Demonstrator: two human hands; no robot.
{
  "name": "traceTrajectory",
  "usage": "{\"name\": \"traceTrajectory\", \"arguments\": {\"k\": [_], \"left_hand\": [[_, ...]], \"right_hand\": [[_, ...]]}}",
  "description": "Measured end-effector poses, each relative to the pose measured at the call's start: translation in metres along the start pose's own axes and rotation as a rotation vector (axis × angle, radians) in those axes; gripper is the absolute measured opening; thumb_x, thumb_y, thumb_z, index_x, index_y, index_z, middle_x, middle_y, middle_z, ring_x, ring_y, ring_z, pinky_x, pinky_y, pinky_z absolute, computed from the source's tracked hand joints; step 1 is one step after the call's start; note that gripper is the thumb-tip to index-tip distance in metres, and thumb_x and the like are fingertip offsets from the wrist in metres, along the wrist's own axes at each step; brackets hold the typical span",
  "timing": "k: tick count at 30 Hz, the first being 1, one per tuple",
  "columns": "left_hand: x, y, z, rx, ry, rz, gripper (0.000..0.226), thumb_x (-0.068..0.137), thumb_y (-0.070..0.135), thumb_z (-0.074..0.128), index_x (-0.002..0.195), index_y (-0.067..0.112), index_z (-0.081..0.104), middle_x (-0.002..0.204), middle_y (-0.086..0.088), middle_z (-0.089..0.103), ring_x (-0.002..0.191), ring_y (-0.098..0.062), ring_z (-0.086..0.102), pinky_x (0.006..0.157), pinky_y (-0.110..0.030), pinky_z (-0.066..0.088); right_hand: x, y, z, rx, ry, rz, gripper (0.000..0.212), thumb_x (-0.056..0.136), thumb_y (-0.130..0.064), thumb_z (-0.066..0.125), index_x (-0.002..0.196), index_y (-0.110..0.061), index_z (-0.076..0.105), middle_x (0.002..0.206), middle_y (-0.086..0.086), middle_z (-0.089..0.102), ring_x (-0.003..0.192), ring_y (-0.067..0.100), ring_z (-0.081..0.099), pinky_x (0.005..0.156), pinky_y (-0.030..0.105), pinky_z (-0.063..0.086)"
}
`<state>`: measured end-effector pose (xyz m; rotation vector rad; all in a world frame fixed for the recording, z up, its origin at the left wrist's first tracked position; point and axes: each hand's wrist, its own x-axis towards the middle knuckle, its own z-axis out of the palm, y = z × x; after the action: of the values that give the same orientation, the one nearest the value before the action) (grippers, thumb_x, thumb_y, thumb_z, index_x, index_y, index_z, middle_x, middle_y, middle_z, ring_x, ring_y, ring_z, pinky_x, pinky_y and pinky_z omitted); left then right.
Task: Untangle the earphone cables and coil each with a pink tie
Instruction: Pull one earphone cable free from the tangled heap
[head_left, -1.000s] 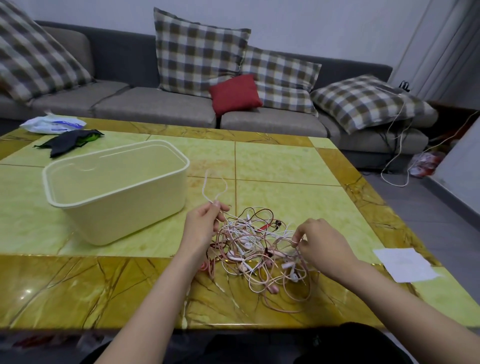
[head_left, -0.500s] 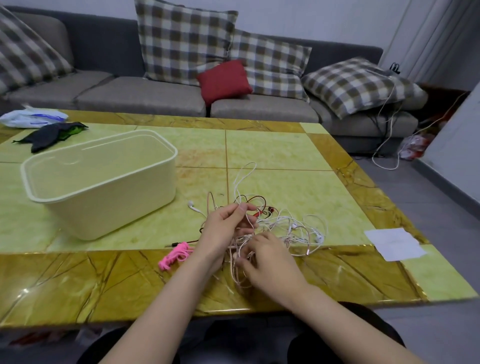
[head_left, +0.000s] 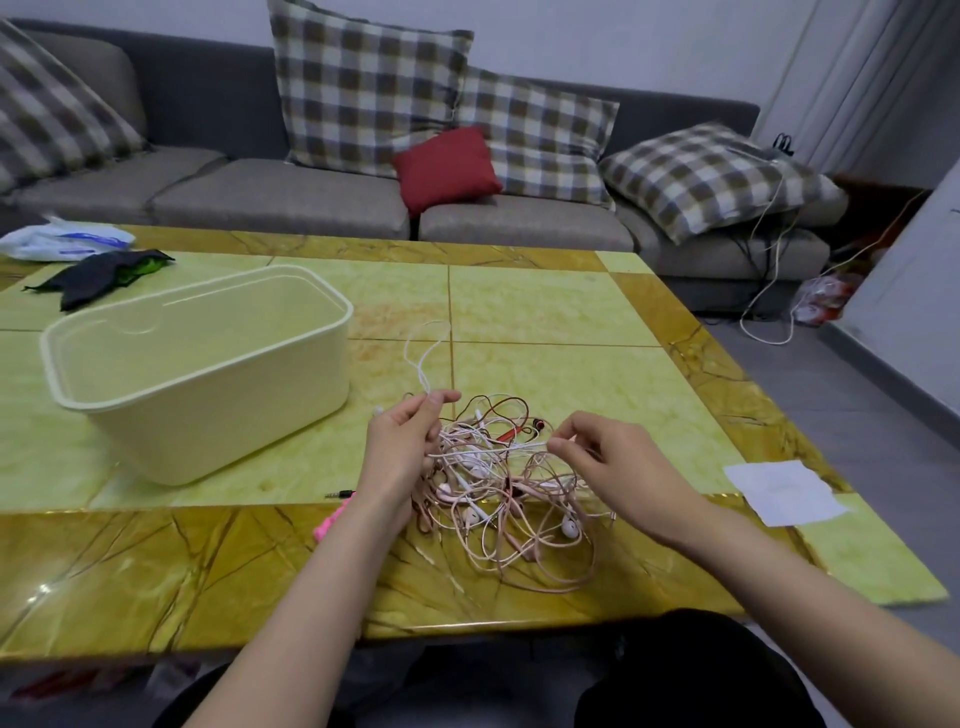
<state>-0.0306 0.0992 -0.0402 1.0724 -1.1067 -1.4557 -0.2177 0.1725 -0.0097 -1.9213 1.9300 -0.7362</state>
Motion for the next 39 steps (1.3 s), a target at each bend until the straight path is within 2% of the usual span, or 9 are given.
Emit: {"name": "traceTrajectory", "arguments": {"k": [5, 9, 12, 16, 19, 23, 28, 32, 39], "left_hand": [[0.001, 0.001, -0.003, 0.048, 0.026, 0.012, 0.022, 0.097, 0.019, 0.048, 0.089, 0.017, 0.069, 0.061, -0.001, 0.034, 0.044, -0.005, 0.028, 0.037, -0.011, 0.022], [-0.002, 0.0, -0.001, 0.24, -0.059, 0.044, 0.023, 0.096, 0.02, 0.051, 0.092, 0.01, 0.071, 0.071, -0.005, 0.057, 0.046, -0.002, 0.047, 0.044, -0.009, 0.039], [-0.007, -0.002, 0.004, 0.486, -0.155, 0.11, 0.021, 0.092, 0.026, 0.056, 0.096, 0.016, 0.074, 0.072, -0.005, 0.064, 0.058, -0.007, 0.052, 0.061, -0.021, 0.046], [-0.013, -0.006, 0.015, 0.888, -0.202, 0.235, 0.02, 0.09, 0.017, 0.056, 0.072, 0.018, 0.065, 0.071, -0.006, 0.064, 0.068, -0.021, 0.056, 0.066, -0.035, 0.045], [-0.014, -0.007, 0.016, 0.946, -0.207, 0.261, 0.018, 0.082, 0.0, 0.052, 0.086, 0.007, 0.069, 0.091, -0.01, 0.068, 0.086, -0.025, 0.061, 0.077, -0.038, 0.05], [-0.014, -0.006, 0.013, 0.915, -0.313, 0.389, 0.021, 0.079, -0.003, 0.059, 0.076, 0.011, 0.073, 0.081, -0.009, 0.065, 0.081, -0.021, 0.055, 0.078, -0.034, 0.041], [-0.013, -0.006, 0.014, 0.836, -0.269, 0.416, 0.009, 0.086, 0.018, 0.065, 0.088, 0.025, 0.071, 0.082, 0.004, 0.047, 0.072, -0.007, 0.043, 0.069, -0.024, 0.036], [-0.009, -0.007, 0.013, 0.727, -0.197, 0.388, 0.031, 0.085, 0.014, 0.066, 0.106, 0.025, 0.047, 0.096, 0.009, 0.049, 0.065, 0.001, 0.046, 0.065, -0.013, 0.038], [-0.002, -0.013, 0.01, 0.893, -0.236, 0.297, 0.008, 0.097, 0.018, 0.048, 0.09, 0.02, 0.052, 0.072, 0.001, 0.059, 0.06, -0.009, 0.053, 0.057, -0.017, 0.041]], "right_hand": [[0.012, 0.017, -0.02, -0.3, 0.004, 0.082, 0.02, 0.097, -0.032, 0.048, 0.088, -0.021, 0.062, 0.061, -0.011, 0.05, 0.055, 0.005, 0.044, 0.048, 0.024, 0.027], [0.019, 0.014, -0.012, -0.473, 0.06, 0.132, 0.027, 0.097, -0.015, 0.044, 0.123, -0.015, 0.054, 0.118, 0.005, 0.054, 0.105, 0.022, 0.052, 0.071, 0.029, 0.039], [0.011, -0.012, 0.004, -0.309, 0.208, -0.188, 0.044, 0.086, 0.005, 0.046, 0.127, -0.01, 0.05, 0.12, 0.006, 0.049, 0.105, 0.02, 0.052, 0.077, 0.027, 0.047], [0.008, -0.042, 0.023, -0.317, 0.144, -0.593, 0.037, 0.077, -0.002, 0.042, 0.11, -0.011, 0.058, 0.106, 0.005, 0.06, 0.095, 0.021, 0.055, 0.078, 0.028, 0.045], [0.014, -0.04, 0.035, -0.371, -0.051, -0.406, 0.033, 0.093, -0.014, 0.047, 0.127, -0.015, 0.048, 0.123, 0.002, 0.054, 0.111, 0.023, 0.05, 0.09, 0.034, 0.042], [0.021, -0.03, 0.031, -0.194, -0.207, -0.105, 0.038, 0.097, -0.04, 0.043, 0.126, -0.017, 0.05, 0.118, 0.005, 0.06, 0.108, 0.022, 0.054, 0.083, 0.034, 0.042], [0.022, -0.03, 0.023, -0.141, -0.154, -0.128, 0.023, 0.097, -0.029, 0.048, 0.102, -0.013, 0.064, 0.091, 0.003, 0.06, 0.085, 0.02, 0.055, 0.068, 0.031, 0.04], [0.03, -0.022, 0.009, -0.194, 0.011, -0.061, 0.02, 0.097, -0.021, 0.048, 0.102, -0.018, 0.067, 0.09, -0.001, 0.066, 0.086, 0.019, 0.061, 0.069, 0.031, 0.043], [0.032, 0.006, -0.012, -0.206, 0.228, 0.07, 0.024, 0.099, -0.02, 0.042, 0.101, -0.013, 0.066, 0.091, 0.002, 0.067, 0.082, 0.02, 0.059, 0.064, 0.029, 0.038]]}}
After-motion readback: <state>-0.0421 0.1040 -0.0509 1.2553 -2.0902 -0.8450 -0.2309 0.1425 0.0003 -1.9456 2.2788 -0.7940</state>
